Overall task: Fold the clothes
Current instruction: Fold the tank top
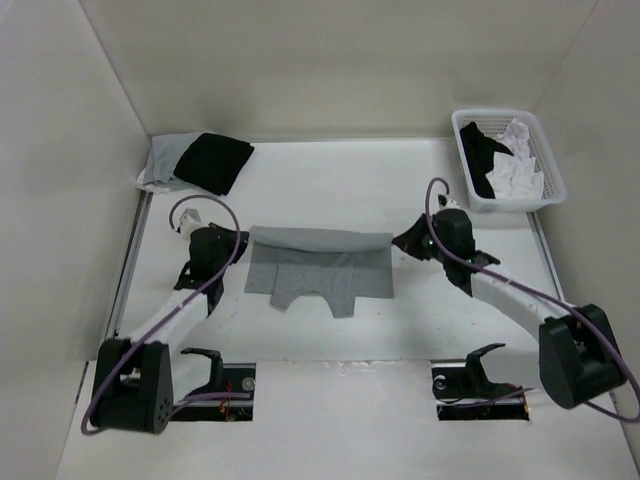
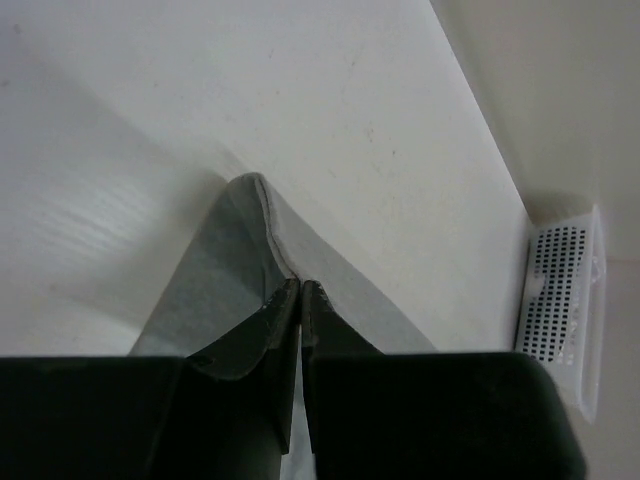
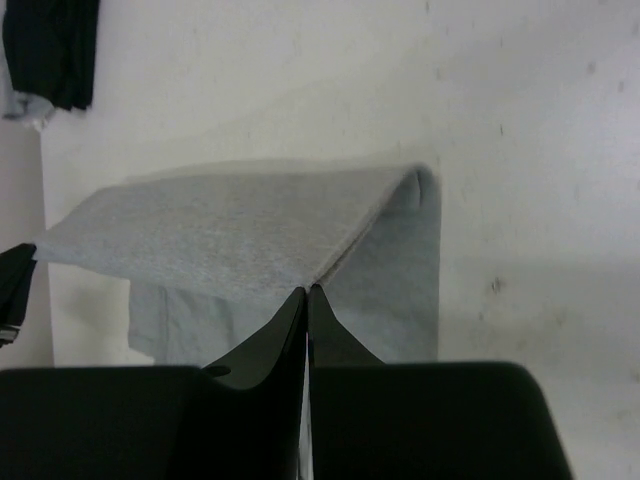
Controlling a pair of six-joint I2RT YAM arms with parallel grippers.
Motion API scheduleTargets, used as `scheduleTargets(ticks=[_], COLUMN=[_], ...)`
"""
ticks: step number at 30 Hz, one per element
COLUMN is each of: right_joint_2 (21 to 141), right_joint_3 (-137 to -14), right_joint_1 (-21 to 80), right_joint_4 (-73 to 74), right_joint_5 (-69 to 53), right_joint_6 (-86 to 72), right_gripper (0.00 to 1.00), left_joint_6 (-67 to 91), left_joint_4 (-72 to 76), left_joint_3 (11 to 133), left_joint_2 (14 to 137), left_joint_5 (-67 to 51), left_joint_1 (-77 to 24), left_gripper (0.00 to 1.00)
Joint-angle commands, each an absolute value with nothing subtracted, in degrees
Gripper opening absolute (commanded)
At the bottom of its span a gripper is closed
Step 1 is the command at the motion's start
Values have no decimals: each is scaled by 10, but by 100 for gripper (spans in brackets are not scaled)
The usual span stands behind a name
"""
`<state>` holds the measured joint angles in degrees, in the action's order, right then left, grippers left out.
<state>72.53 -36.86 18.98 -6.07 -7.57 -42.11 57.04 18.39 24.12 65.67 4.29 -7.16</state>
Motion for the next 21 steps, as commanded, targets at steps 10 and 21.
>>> scheduleTargets(ticks=[10, 21], right_joint_2=[526, 515], right_joint_3=[-204, -168], right_joint_1=[296, 336], right_joint_4=[-3, 40], right_joint_5=[10, 60], right_joint_6=[-479, -550], right_gripper=[6, 19], left_joint_6=[558, 556], left_joint_4=[45, -87], left_joint_3=[135, 55], left_joint_2=[376, 228], left_joint_5=[10, -3], left_joint_1=[-65, -52], left_gripper=[3, 18])
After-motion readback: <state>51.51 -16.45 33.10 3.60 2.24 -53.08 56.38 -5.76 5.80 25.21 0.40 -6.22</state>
